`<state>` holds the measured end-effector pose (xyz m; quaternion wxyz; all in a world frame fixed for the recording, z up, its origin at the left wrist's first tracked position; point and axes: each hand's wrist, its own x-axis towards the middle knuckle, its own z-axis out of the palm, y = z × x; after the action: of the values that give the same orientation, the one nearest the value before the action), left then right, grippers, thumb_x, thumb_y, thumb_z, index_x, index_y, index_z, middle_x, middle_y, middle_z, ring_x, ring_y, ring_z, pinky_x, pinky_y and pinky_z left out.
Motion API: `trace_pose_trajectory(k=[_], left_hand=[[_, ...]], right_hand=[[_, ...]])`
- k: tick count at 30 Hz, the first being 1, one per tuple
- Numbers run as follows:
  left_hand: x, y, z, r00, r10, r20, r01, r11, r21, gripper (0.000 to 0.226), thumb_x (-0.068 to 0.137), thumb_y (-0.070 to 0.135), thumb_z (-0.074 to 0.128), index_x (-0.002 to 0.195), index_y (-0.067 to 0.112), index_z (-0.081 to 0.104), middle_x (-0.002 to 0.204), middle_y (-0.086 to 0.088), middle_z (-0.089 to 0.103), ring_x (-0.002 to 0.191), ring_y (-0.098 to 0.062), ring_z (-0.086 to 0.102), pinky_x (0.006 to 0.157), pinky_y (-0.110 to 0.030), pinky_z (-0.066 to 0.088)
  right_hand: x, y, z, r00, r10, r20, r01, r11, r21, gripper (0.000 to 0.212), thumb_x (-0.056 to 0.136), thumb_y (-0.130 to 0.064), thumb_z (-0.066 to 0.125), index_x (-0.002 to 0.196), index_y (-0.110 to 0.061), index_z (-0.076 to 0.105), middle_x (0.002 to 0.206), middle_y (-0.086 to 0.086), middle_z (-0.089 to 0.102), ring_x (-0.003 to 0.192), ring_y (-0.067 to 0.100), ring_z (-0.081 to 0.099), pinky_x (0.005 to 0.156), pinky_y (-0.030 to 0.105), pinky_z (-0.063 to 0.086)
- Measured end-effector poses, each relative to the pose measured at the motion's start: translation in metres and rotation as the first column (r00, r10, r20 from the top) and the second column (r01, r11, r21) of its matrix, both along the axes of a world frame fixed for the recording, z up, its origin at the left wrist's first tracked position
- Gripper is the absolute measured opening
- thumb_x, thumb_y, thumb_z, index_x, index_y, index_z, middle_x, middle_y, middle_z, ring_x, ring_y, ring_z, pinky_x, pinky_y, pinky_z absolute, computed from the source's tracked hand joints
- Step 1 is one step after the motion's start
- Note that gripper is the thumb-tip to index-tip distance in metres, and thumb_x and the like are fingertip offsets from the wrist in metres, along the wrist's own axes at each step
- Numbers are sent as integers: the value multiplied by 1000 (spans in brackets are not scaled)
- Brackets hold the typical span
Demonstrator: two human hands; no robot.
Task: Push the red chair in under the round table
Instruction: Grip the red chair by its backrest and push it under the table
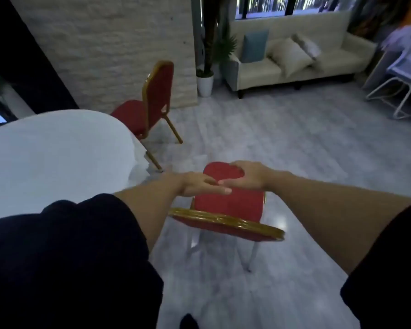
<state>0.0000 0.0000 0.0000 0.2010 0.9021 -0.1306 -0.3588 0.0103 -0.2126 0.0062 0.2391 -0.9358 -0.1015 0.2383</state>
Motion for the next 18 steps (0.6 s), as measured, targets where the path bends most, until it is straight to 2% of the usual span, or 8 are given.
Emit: trace_pose_trajectory(k=[1, 3, 5, 7, 9, 14, 16, 18], left_hand=[[-8, -3, -9, 1000, 4, -23, -4, 1000, 22, 117, 67, 99, 59, 162, 32, 44, 168, 4, 43, 151, -24, 43, 127, -50, 30], [-29, -3, -32, 994, -60, -87, 65, 996, 56, 99, 73, 81, 76, 154, 30, 52, 150, 6, 57, 135, -23, 55, 117, -42, 42], [-51, -1, -56, 992, -122, 30, 116, 983, 140, 77, 80, 64, 81, 144, 27, 58, 133, 2, 64, 119, -25, 62, 105, -43, 50], [-57, 0, -70, 971, -113, 210, 71, 978, 197, 63, 82, 57, 79, 135, 27, 61, 125, -1, 67, 113, -28, 65, 99, -46, 54], [-56, 1, -75, 959, -94, 268, 42, 980, 194, 45, 86, 47, 75, 124, 26, 64, 119, -4, 71, 109, -31, 67, 96, -47, 55], [-35, 3, -87, 980, -124, 159, 95, 979, 179, 13, 93, 26, 67, 106, 23, 70, 104, -3, 69, 102, -31, 67, 90, -42, 55], [-25, 5, -90, 982, -165, 88, 146, 970, 195, 15, 94, 22, 64, 106, 20, 73, 100, -1, 69, 97, -28, 67, 87, -40, 57], [-18, 9, -94, 978, -198, 70, 180, 963, 202, 21, 90, 24, 62, 106, 26, 75, 98, 2, 74, 92, -26, 70, 86, -43, 60]], right_hand=[[-9, -5, -10, 1000, 24, -18, -24, 1000, 7, 117, 72, -94, 60, 162, -22, 37, 168, 6, 39, 149, 29, 43, 120, 46, 37], [-31, -11, -30, 996, 51, -76, -52, 999, -3, 120, 68, -99, 54, 160, -25, 41, 167, 4, 40, 149, 28, 43, 120, 45, 36], [-55, -17, -53, 987, 60, -146, -60, 998, 1, 107, 74, -94, 57, 156, -25, 48, 159, 3, 49, 142, 28, 50, 115, 42, 41], [-68, -20, -72, 982, 75, -172, -72, 997, 19, 85, 78, -85, 66, 140, -27, 61, 135, -1, 66, 120, 27, 63, 98, 37, 51], [-74, -17, -82, 984, 113, -136, -117, 993, -26, 63, 79, -73, 76, 123, -30, 65, 114, -3, 70, 100, 23, 67, 83, 36, 54], [-70, -9, -96, 990, 119, -70, -128, 982, -136, 41, 84, -40, 78, 124, -34, 68, 110, -3, 73, 93, 23, 68, 86, 43, 59], [-69, -9, -102, 991, 119, -58, -127, 980, -153, 41, 86, -32, 73, 127, -37, 68, 105, -4, 74, 89, 21, 70, 83, 42, 61], [-70, -10, -107, 993, 110, -39, -115, 980, -165, 44, 88, -28, 68, 130, -40, 68, 102, -4, 75, 86, 22, 70, 81, 41, 62]])
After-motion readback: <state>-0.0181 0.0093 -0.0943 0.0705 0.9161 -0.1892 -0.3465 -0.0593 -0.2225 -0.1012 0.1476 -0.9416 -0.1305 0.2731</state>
